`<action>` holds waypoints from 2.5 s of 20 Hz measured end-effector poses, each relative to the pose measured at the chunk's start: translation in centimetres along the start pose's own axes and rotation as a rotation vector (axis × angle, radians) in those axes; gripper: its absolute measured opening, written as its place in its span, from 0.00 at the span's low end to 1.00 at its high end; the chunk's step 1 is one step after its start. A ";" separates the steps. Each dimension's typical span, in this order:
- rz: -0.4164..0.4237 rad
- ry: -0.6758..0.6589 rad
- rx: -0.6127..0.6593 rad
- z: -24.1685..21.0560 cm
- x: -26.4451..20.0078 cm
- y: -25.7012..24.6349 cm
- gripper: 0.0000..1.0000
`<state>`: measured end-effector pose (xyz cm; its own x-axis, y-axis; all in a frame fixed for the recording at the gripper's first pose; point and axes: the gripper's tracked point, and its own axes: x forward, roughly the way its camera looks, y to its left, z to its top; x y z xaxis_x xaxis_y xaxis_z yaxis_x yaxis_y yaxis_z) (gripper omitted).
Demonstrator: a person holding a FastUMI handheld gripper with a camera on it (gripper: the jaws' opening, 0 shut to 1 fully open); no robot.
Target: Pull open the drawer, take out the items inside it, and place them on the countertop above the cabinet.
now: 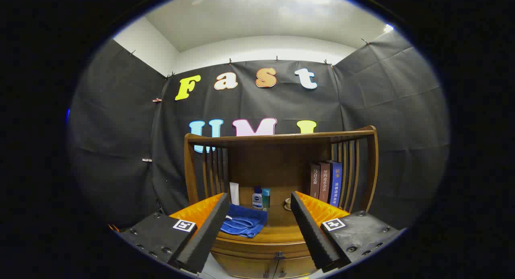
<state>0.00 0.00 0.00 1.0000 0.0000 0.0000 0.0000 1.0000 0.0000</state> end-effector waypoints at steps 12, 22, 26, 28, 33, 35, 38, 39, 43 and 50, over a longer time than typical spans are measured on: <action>-0.016 0.000 -0.004 0.5 -0.5 -0.9 0.98; -0.033 -0.010 0.005 1.0 -1.4 -2.0 0.98; -0.033 -0.011 0.005 1.0 -1.5 -2.1 0.98; -0.033 -0.008 0.004 0.9 -1.6 -2.1 0.98; -0.035 0.003 0.003 0.5 -1.5 -2.5 0.98; -0.040 0.007 0.009 0.0 -1.5 -2.8 0.98; -0.050 0.020 0.018 -0.9 -1.3 -3.4 0.98; -0.053 0.023 0.020 -1.3 -1.1 -3.6 0.98; -0.055 0.049 0.016 -3.6 -0.5 -4.0 0.99; -0.061 0.124 0.037 -9.9 1.2 -4.9 0.99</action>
<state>1.15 -4.88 -9.91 0.9905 -0.0581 -0.1247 0.0627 0.9975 0.0336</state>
